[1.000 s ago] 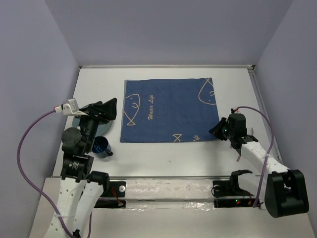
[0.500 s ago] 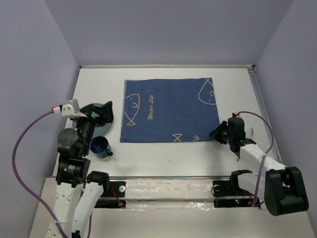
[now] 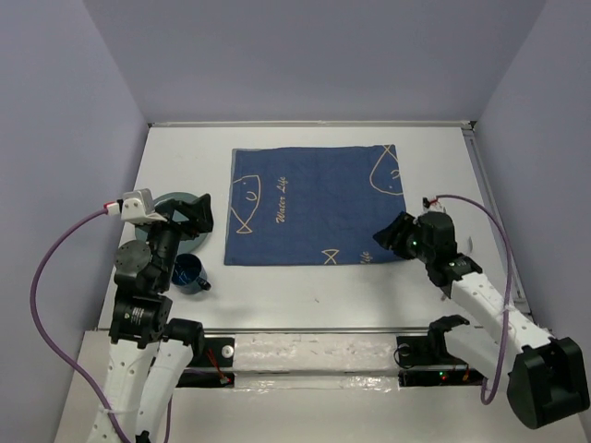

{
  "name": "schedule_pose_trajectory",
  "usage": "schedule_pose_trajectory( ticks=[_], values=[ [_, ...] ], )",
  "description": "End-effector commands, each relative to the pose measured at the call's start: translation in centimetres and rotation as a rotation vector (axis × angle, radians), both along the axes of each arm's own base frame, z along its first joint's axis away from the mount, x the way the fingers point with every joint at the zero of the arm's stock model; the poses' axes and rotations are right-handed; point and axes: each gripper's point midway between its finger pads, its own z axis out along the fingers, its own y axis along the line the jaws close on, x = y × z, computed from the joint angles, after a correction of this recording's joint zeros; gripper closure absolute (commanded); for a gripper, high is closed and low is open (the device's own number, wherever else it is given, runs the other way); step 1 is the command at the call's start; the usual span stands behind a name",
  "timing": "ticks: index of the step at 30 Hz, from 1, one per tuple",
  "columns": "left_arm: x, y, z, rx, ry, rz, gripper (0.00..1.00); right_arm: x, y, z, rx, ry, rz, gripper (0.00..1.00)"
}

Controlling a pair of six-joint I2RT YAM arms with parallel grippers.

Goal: Set the dinner table for one person

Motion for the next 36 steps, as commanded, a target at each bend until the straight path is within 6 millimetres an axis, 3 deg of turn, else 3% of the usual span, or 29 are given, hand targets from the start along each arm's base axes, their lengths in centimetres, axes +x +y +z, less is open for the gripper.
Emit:
schedule_pose_trajectory(
  ticks=[1,2,3,4,7,8,11,12,15,17,20,22,23,27,30,33,36],
  values=[
    [-0.1,0.4,1.6,0.011,-0.066,0.021,0.01,0.4,8.2,8.3,0.035,-0.26,0.297,0.43],
    [-0.2,0.5,1.6,0.012,-0.066,0.026,0.01,-1.7,11.9,9.0,0.046,-0.29,0.43,0.42],
    [-0.2,1.0,1.5,0.015,-0.061,0.049,0.01,-1.4,14.1,9.8,0.016,-0.339,0.49,0.4],
    [-0.2,1.7,1.5,0.014,-0.058,0.09,0.01,-3.7,17.6,10.1,0.01,-0.366,0.62,0.4],
    [-0.6,4.1,1.6,0.011,-0.043,0.22,0.01,-4.6,24.1,10.7,-0.066,-0.434,0.796,0.37],
    [-0.7,4.7,1.8,0.007,-0.044,0.251,0.01,-6.0,27.6,10.9,-0.067,-0.452,0.882,0.33],
    [-1.6,6.6,1.9,-0.017,-0.048,0.357,0.01,-8.3,32.3,11.2,-0.067,-0.496,1.014,0.27],
    [-1.9,7.1,1.7,-0.025,-0.044,0.382,0.01,-7.8,34.2,11.2,-0.069,-0.494,1.023,0.26],
    [-2.5,8.4,1.7,-0.071,-0.047,0.456,0.01,-7.4,36.9,11.4,-0.073,-0.493,1.031,0.22],
    [-2.9,9.1,1.7,-0.109,-0.05,0.5,0.01,-7.6,39.8,11.0,-0.062,-0.454,1.032,0.21],
    [-3.1,9.5,1.7,-0.124,-0.051,0.523,0.01,-6.3,42.7,9.6,-0.095,-0.414,0.96,0.21],
    [-3.2,9.6,1.8,-0.132,-0.057,0.525,0.01,-4.6,43.5,8.4,-0.118,-0.37,0.872,0.21],
    [-3.3,9.6,1.9,-0.136,-0.061,0.525,0.01,-4.5,44.9,7.6,-0.117,-0.364,0.866,0.22],
    [-3.6,9.5,2.3,-0.134,-0.075,0.516,0.01,-3.5,47.2,5.1,-0.16,-0.321,0.833,0.25],
    [-4.0,9.7,2.6,-0.133,-0.089,0.524,0.01,-3.9,48.8,3.5,-0.195,-0.297,0.843,0.27],
    [-4.2,9.7,2.8,-0.135,-0.097,0.522,0.01,-4.3,49.3,2.0,-0.218,-0.263,0.846,0.28],
    [-4.4,9.7,2.8,-0.135,-0.1,0.522,0.01,-3.6,49.0,0.2,-0.257,-0.235,0.809,0.4]
  ],
)
